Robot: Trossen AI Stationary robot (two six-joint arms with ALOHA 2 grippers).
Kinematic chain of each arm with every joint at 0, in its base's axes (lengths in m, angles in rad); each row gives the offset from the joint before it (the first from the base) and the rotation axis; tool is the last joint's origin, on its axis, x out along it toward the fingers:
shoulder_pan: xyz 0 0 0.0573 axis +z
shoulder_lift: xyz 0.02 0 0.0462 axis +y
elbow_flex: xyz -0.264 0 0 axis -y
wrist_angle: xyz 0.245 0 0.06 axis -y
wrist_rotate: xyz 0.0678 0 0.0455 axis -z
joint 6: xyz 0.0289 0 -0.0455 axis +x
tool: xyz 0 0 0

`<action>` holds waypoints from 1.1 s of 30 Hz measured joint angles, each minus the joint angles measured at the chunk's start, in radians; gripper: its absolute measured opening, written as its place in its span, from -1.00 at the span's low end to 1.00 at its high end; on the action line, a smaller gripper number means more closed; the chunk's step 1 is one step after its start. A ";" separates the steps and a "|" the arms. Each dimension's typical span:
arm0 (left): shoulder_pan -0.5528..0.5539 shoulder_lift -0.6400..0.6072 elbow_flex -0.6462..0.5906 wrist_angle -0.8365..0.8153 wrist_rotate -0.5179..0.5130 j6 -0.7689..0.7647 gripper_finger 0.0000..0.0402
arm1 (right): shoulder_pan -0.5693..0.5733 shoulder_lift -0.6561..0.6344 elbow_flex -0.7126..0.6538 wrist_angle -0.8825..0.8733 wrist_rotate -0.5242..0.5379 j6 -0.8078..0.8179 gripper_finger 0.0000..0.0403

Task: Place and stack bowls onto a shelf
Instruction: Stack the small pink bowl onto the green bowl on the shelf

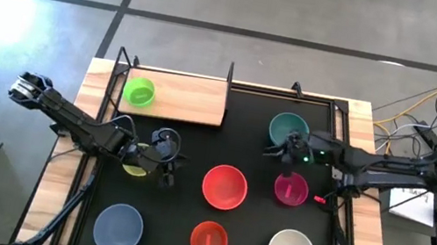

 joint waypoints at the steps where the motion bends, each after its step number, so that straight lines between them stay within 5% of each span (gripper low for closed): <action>1: 0.000 0.000 0.000 0.000 0.000 -0.001 -0.59 | 0.000 0.016 0.033 -0.081 0.000 0.025 -0.07; 11: 0.000 0.000 0.000 -0.002 0.000 -0.002 -0.59 | 0.083 0.129 0.294 -0.665 -0.002 0.187 -0.07; 21: 0.000 0.000 0.000 -0.007 0.001 0.023 -0.59 | 0.306 0.261 0.312 -0.696 0.001 0.510 -0.07; 33: 0.000 0.000 0.000 -0.011 0.001 0.023 -0.59 | 0.397 0.429 0.379 -0.803 0.107 0.493 -0.07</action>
